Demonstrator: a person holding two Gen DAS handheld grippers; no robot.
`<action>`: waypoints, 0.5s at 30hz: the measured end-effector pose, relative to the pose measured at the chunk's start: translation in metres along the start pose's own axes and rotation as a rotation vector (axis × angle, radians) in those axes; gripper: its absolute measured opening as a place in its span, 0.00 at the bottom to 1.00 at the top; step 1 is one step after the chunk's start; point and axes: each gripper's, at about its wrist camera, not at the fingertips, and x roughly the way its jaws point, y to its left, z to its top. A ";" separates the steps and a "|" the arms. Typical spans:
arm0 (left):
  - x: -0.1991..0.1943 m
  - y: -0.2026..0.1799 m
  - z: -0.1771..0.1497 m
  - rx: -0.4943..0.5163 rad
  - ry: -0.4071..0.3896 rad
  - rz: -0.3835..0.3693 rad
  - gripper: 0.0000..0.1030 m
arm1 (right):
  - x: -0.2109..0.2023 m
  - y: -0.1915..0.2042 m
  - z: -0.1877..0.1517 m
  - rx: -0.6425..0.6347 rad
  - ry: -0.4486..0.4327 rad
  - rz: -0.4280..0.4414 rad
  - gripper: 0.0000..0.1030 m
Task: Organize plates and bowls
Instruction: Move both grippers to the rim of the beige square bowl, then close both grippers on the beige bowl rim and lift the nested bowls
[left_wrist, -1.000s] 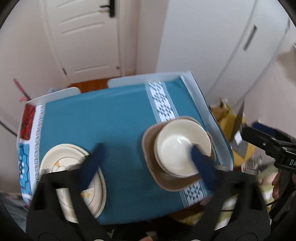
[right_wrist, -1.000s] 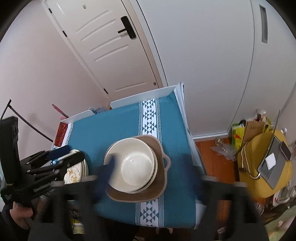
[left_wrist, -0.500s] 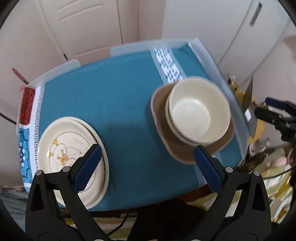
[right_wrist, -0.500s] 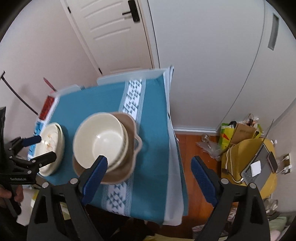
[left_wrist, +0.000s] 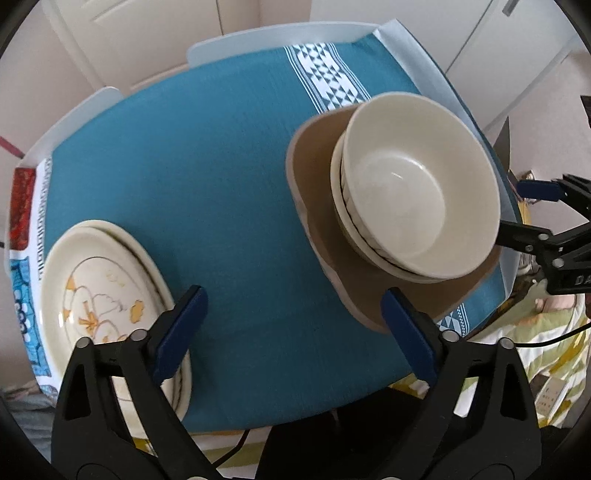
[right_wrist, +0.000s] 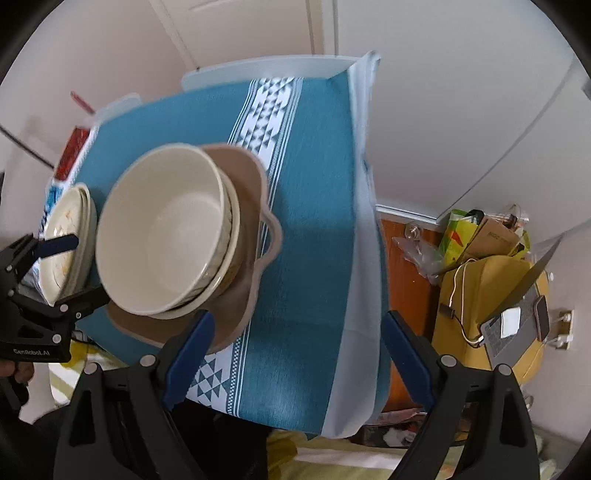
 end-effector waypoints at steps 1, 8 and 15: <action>0.003 0.000 0.001 0.000 0.006 -0.004 0.83 | 0.004 0.003 0.001 -0.017 0.010 -0.001 0.77; 0.026 -0.004 0.008 -0.011 0.032 -0.060 0.60 | 0.032 0.011 0.010 -0.063 0.055 0.055 0.52; 0.038 -0.018 0.010 0.030 0.022 -0.078 0.31 | 0.042 0.018 0.011 -0.127 0.015 0.098 0.23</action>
